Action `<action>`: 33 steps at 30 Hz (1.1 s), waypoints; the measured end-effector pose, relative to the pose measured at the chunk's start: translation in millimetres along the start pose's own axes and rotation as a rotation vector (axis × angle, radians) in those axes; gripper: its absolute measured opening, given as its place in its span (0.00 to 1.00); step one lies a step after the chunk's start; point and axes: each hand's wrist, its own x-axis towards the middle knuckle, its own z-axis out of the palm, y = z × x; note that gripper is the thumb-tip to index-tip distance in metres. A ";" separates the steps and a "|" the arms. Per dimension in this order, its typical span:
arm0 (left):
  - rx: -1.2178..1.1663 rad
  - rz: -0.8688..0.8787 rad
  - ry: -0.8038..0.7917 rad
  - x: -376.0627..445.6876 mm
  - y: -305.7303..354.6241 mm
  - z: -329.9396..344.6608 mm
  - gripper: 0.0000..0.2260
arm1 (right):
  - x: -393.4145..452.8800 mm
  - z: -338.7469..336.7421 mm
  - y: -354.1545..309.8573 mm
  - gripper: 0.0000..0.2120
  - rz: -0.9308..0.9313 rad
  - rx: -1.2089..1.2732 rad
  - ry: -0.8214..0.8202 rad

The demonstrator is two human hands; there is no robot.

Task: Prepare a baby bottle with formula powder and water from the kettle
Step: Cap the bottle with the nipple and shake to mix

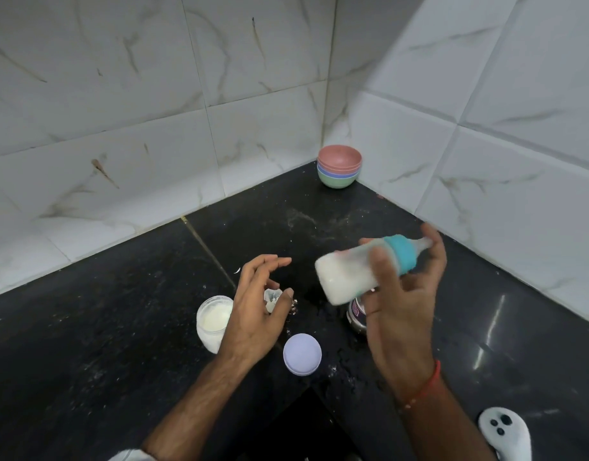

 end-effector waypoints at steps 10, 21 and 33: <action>-0.011 0.008 -0.005 -0.6 -3.0 1.3 0.26 | -13.2 -3.4 20.1 0.31 0.313 0.099 0.017; -0.008 0.007 0.006 -4.3 -3.7 -1.6 0.25 | 2.0 -28.4 8.7 0.34 0.235 0.226 -0.056; -0.005 0.010 -0.025 -4.7 -3.6 1.2 0.25 | -6.1 -24.0 3.1 0.42 0.071 -0.390 -0.666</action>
